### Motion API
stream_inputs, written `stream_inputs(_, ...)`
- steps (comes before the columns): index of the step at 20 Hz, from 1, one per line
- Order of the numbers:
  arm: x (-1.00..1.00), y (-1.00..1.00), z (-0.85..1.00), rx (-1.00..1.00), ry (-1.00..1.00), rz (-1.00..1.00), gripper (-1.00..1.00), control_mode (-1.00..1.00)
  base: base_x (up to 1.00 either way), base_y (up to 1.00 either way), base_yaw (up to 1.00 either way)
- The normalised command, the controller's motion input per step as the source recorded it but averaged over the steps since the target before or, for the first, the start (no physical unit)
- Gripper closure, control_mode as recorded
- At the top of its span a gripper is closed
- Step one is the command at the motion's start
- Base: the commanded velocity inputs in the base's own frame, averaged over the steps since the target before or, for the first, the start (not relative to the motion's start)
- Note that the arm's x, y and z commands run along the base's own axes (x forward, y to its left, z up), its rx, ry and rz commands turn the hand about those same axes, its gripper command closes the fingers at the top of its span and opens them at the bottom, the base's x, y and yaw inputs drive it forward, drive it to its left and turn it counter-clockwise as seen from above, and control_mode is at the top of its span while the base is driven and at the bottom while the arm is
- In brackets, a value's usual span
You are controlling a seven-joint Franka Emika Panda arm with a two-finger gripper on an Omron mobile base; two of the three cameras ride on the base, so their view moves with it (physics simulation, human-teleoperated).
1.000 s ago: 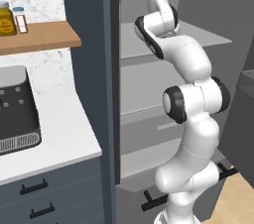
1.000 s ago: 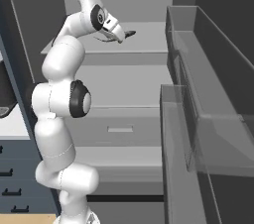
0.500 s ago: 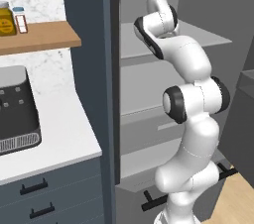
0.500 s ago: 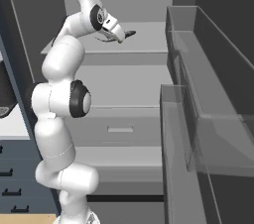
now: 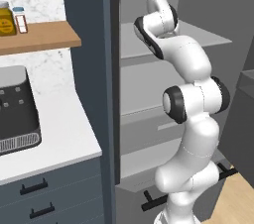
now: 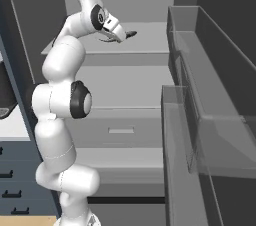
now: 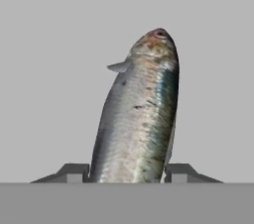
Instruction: Place one broccoli and one fish in each tupperware on the nearby counter, to pack two identical lunches.
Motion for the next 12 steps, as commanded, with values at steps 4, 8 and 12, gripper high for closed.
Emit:
stream_inputs(4,-0.36,0.0,-0.02,0.0,0.0,0.0,1.0,-1.0,0.0,0.0,0.0)
stream_inputs(8,-0.87,-0.05,-0.11,0.0,-0.06,0.0,1.0,-1.0,0.0,0.0,0.0)
stream_inputs(12,-1.0,-0.19,-0.06,0.0,-0.08,0.0,1.0,-1.0,0.0,0.0,0.0)
